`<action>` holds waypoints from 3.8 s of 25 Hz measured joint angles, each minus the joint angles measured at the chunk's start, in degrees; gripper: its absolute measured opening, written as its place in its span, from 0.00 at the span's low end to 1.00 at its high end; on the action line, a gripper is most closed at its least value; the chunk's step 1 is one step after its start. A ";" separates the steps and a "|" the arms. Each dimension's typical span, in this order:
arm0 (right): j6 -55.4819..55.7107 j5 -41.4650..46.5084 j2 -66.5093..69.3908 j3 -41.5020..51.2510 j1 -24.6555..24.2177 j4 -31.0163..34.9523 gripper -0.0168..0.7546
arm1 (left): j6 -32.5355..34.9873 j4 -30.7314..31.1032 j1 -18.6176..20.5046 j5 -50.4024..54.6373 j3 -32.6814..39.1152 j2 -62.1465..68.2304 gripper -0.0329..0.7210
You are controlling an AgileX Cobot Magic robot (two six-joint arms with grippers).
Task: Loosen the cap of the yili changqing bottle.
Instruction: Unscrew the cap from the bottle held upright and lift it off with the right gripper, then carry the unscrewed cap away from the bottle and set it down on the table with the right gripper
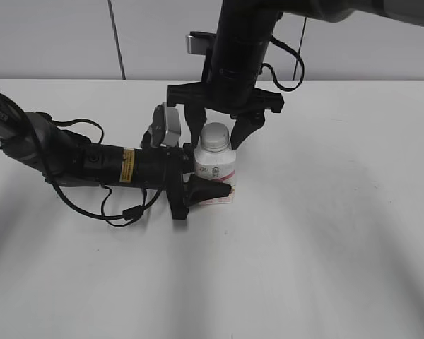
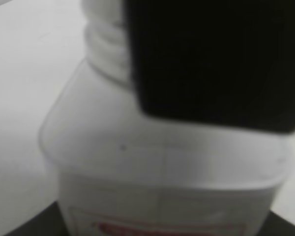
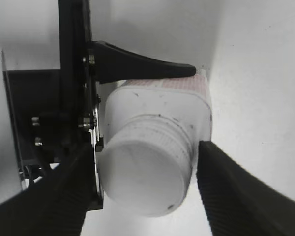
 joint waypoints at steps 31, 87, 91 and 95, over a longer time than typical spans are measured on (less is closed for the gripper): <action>-42.47 0.09 0.00 0.00 0.00 -1.08 0.54 | 0.00 -0.38 0.00 0.24 0.00 0.00 0.54; -39.87 -0.03 -8.28 0.60 -6.43 -4.17 0.53 | 0.21 -0.40 0.00 0.33 0.00 0.00 0.54; -37.11 -0.03 -8.28 4.64 -10.59 -3.14 0.53 | 0.21 -0.40 0.00 0.40 0.00 0.00 0.54; -35.38 -2.82 -8.28 11.17 -14.02 -2.81 0.53 | 0.19 -0.40 0.00 0.40 0.00 0.00 0.54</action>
